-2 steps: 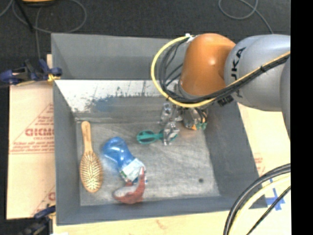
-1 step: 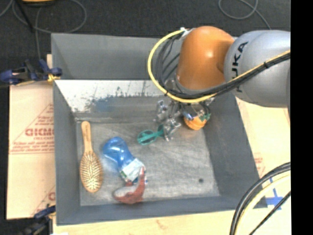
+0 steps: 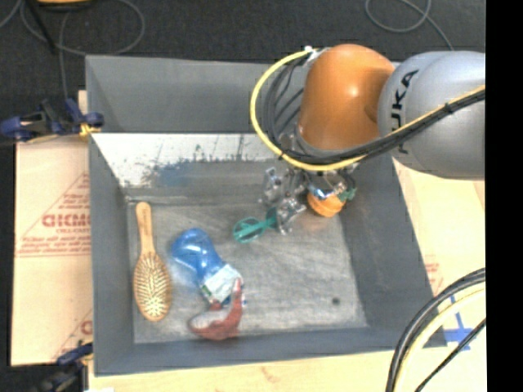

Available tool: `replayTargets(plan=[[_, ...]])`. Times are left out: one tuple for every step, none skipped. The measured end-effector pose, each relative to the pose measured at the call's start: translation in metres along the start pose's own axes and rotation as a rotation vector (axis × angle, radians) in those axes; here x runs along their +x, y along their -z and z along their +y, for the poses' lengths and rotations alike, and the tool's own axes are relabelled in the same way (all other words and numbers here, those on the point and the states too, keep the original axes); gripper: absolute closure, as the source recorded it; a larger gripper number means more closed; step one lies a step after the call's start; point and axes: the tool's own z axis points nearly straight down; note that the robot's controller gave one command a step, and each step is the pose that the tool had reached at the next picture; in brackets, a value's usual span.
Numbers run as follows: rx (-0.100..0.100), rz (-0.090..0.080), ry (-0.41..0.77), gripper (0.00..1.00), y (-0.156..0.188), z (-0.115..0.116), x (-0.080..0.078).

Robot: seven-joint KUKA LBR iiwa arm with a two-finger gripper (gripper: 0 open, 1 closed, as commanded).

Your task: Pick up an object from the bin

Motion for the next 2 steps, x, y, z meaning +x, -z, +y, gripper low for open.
replayTargets(plan=[[-0.001, 0.003, -0.006, 1.0, 0.0149, -0.0008, 0.0006], [-0.002, 0.004, 0.03, 1.0, 0.0104, -0.0046, -0.0025]])
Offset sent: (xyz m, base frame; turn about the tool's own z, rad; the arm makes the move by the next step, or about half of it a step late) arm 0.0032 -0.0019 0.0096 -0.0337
